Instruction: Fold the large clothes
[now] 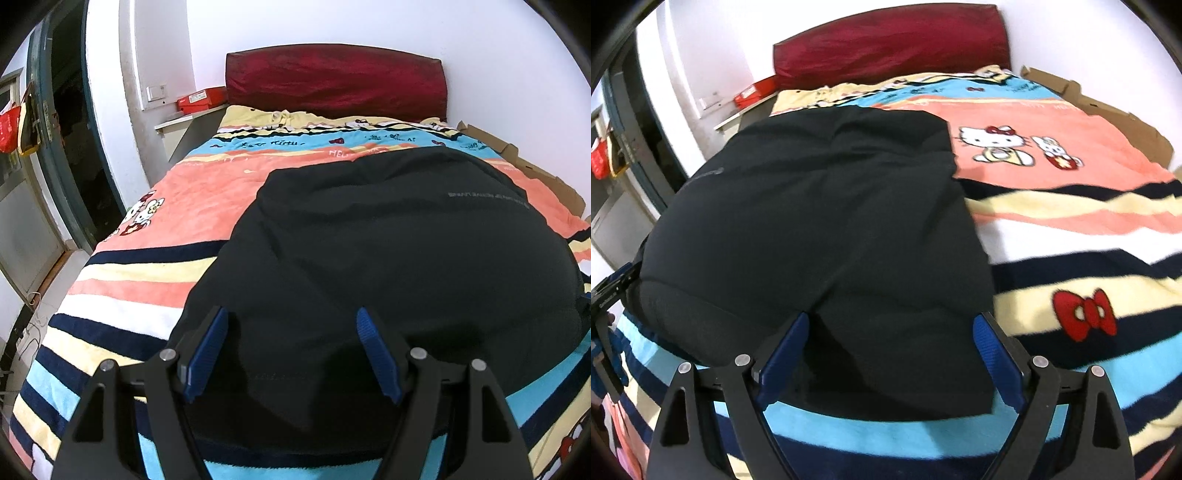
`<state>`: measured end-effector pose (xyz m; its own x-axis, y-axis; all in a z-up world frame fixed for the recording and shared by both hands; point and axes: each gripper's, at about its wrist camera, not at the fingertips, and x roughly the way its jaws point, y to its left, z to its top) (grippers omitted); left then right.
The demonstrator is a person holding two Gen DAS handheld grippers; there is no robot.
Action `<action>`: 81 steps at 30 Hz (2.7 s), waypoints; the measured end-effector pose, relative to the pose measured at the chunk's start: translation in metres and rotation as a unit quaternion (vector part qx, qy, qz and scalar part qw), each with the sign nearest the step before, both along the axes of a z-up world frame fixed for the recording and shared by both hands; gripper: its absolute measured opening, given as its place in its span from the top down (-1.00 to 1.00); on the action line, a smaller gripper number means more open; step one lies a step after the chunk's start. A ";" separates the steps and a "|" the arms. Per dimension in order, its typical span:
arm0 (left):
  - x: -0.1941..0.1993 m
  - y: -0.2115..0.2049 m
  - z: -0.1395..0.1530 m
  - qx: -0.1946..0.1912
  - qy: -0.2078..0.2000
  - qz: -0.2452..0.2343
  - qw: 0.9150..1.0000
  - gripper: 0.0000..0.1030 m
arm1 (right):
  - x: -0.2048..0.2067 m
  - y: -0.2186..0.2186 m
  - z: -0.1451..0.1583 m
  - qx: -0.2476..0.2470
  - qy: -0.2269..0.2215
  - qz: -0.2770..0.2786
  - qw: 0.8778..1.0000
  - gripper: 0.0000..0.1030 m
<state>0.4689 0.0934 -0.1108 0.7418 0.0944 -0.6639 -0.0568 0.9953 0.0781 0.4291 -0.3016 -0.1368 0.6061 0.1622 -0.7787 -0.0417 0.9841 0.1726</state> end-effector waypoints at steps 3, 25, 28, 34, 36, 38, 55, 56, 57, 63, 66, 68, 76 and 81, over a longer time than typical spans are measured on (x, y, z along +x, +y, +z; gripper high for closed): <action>-0.001 -0.001 0.000 0.007 0.002 -0.001 1.000 -0.39 | -0.004 -0.005 0.000 -0.003 0.002 -0.007 1.000 -0.74; 0.031 -0.006 0.025 -0.044 -0.018 -0.012 0.999 -0.39 | 0.026 0.082 0.048 0.011 -0.079 0.087 0.993 -0.78; 0.046 -0.006 0.011 -0.033 0.002 -0.003 0.999 -0.39 | 0.042 0.095 0.040 0.015 -0.071 0.097 0.993 -0.79; 0.047 0.021 -0.012 -0.011 0.020 0.021 1.000 -0.55 | 0.047 0.063 0.016 0.028 -0.054 0.076 0.995 -0.86; 0.044 0.029 -0.016 -0.024 0.031 0.019 0.999 -0.62 | 0.041 0.048 0.010 0.016 -0.049 0.063 0.997 -0.86; 0.041 0.032 -0.017 -0.028 0.038 0.019 0.999 -0.62 | 0.035 0.039 0.007 0.005 -0.040 0.054 0.998 -0.86; 0.098 -0.029 0.032 -0.035 0.023 -0.029 0.999 -0.62 | 0.077 0.111 0.055 0.021 -0.053 0.097 0.994 -0.85; 0.114 -0.033 0.031 -0.044 0.038 -0.035 0.998 -0.62 | 0.090 0.119 0.058 0.025 -0.051 0.103 0.993 -0.85; 0.130 -0.037 0.030 -0.051 0.051 -0.032 0.997 -0.62 | 0.106 0.128 0.059 0.028 -0.048 0.108 0.993 -0.85; 0.200 -0.050 0.016 -0.054 0.103 -0.033 0.993 -0.62 | 0.195 0.139 0.047 0.035 0.011 0.089 0.995 -0.85; 0.219 -0.044 0.007 -0.059 0.116 -0.024 0.991 -0.62 | 0.218 0.124 0.040 0.022 0.024 0.066 0.997 -0.85; 0.229 -0.034 -0.002 -0.067 0.123 -0.010 0.990 -0.62 | 0.226 0.107 0.031 0.015 0.031 0.046 0.998 -0.85; 0.211 0.005 0.006 -0.087 0.099 0.032 0.991 -0.62 | 0.214 0.044 0.027 0.001 0.014 -0.031 0.999 -0.84; 0.153 0.001 0.026 -0.075 0.035 -0.005 0.997 -0.62 | 0.159 0.050 0.051 0.044 -0.059 0.011 0.997 -0.84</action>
<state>0.6222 0.0941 -0.0851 0.6943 -0.0173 -0.7195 -0.0457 0.9966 -0.0680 0.5877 -0.2519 -0.0860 0.6883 0.2421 -0.6839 -0.0889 0.9637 0.2517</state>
